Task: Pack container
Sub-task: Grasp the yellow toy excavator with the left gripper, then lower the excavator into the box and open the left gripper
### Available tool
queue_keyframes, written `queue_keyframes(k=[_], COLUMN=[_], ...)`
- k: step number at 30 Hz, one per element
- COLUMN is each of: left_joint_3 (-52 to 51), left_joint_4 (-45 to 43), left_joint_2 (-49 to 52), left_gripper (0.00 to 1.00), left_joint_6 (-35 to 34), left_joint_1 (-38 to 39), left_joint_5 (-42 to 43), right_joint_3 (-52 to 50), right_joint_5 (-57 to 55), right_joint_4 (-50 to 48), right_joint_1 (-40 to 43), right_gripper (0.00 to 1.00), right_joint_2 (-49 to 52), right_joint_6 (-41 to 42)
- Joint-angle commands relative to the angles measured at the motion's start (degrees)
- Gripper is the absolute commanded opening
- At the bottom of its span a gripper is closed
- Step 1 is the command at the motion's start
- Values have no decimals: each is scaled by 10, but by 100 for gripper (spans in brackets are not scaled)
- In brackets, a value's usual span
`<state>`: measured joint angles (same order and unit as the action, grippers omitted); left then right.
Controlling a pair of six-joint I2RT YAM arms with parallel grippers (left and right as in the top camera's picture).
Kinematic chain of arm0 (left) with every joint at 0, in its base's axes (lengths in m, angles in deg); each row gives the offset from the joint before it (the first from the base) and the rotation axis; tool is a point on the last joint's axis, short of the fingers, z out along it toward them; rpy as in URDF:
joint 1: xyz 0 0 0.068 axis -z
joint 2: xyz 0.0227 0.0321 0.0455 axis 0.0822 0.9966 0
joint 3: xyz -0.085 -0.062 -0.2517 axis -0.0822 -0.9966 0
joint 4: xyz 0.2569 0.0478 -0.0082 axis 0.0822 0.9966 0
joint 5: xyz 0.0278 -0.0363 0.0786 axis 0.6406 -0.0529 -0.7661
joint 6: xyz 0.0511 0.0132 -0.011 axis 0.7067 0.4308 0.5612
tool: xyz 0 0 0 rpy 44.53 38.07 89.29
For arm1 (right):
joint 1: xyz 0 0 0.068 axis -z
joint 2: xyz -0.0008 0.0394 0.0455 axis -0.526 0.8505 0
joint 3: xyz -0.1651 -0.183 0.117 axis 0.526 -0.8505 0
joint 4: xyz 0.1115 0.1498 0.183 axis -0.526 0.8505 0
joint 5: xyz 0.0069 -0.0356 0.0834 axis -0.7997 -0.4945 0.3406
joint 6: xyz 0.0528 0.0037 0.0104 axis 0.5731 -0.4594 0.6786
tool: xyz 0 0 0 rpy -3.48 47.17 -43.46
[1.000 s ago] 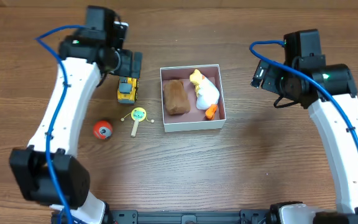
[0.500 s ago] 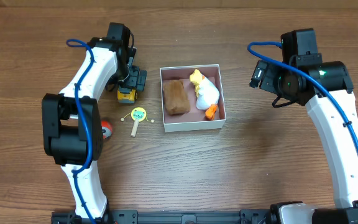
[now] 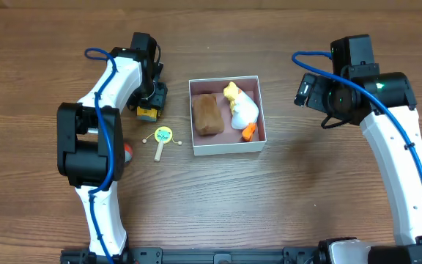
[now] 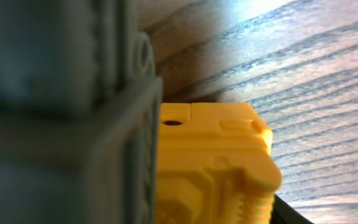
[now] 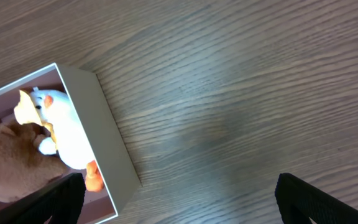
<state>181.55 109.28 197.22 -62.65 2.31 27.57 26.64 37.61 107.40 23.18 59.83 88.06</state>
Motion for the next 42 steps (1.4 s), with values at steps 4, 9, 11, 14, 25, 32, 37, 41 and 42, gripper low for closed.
queue_keyframes(k=[4, 9, 11, 14, 25, 32, 37, 41, 42], left_joint_3=[24, 135, 205, 304, 331, 238, 161, 146, 148], left_joint_4=[36, 144, 211, 298, 312, 224, 190, 181, 181], left_joint_2=[8, 7, 6, 1, -25, -25, -25, -26, -27], left_gripper=[38, 30, 27, 24, 25, 30, 29, 25, 24], left_joint_6=[8, -6, -32, -60, -198, -311, -332, -220, -198], left_joint_1=[-2, -2, 2, 15, 197, 285, 299, 301, 301], left_joint_5=[0, 2, 27, 94, 80, -9, -9, -10, -17], right_joint_3=[-2, -2, -2, -2, -2, -2, -2, -2, -2], right_joint_5=[-2, -2, -2, -2, -2, -4, -5, -13, -13], right_joint_4=[6, 15, 21, 26, 29, 37, 38, 38, 38], right_joint_1=[2, 2, 2, 2, 2, 2, 2, 2, 2], right_gripper=[100, 100, 100, 100, 100, 100, 100, 100, 100], right_joint_2=[-2, -2, -2, -2, -2, -2, -2, -2, -2], right_joint_6=[0, 0, 0, 0, 0, 0, -2, -2, -2])
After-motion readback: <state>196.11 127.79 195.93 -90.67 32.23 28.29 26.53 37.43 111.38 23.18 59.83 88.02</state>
